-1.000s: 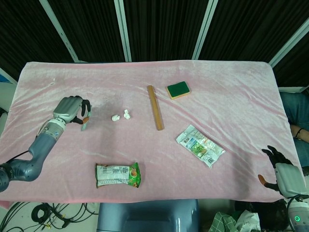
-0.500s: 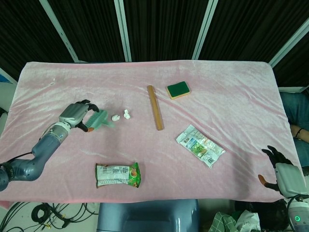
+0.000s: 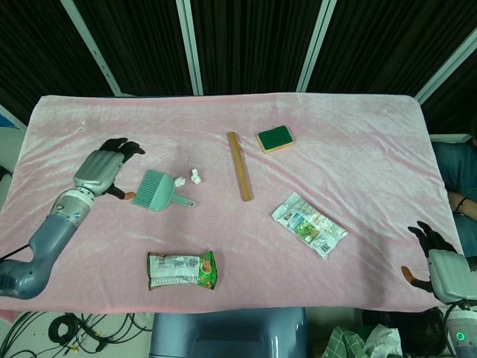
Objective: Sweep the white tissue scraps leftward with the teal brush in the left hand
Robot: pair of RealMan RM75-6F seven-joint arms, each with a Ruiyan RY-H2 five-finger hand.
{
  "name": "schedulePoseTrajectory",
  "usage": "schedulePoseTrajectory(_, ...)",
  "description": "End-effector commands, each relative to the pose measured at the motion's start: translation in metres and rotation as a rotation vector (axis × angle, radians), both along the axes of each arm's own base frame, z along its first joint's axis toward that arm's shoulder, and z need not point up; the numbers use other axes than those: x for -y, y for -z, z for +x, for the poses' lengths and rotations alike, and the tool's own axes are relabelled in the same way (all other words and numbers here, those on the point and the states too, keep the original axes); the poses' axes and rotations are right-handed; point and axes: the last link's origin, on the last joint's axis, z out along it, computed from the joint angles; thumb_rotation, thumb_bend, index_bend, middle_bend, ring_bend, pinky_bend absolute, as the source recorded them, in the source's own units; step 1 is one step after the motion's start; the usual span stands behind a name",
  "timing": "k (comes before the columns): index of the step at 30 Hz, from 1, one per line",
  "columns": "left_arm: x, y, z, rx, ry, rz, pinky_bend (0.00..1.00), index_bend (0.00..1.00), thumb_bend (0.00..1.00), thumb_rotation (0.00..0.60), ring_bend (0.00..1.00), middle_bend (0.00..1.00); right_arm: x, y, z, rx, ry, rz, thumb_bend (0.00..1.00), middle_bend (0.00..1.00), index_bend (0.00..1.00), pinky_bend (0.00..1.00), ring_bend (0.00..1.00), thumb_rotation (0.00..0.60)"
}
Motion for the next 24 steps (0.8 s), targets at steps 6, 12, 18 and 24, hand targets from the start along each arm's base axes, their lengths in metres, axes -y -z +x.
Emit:
schedulePoseTrajectory(6, 0.087, -0.052, -0.052, -0.165, -0.046, 0.268, 0.05, 0.22, 0.05, 0.6, 0.0, 0.13, 0.001, -0.001, 0.0, -0.025, -0.018, -0.015, 0.21, 0.07, 0.17, 0.21, 0.14, 0.6)
schedulePoseTrajectory(12, 0.139, -0.049, -0.105, -0.092, -0.137, 0.335, 0.04, 0.22, 0.05, 0.6, 0.0, 0.13, 0.003, -0.007, 0.003, -0.059, -0.079, -0.08, 0.2, 0.06, 0.17, 0.18, 0.13, 0.6)
schedulePoseTrajectory(18, 0.167, -0.041, -0.132, -0.013, -0.138, 0.371, 0.03, 0.22, 0.05, 0.6, 0.0, 0.13, 0.004, -0.009, 0.005, -0.078, -0.138, -0.125, 0.2, 0.06, 0.16, 0.18, 0.13, 0.6)
schedulePoseTrajectory(24, 0.185, -0.04, -0.147, 0.042, -0.127, 0.407, 0.03, 0.21, 0.05, 0.6, 0.0, 0.13, 0.003, -0.008, 0.005, -0.088, -0.17, -0.134, 0.2, 0.06, 0.16, 0.18, 0.13, 0.6)
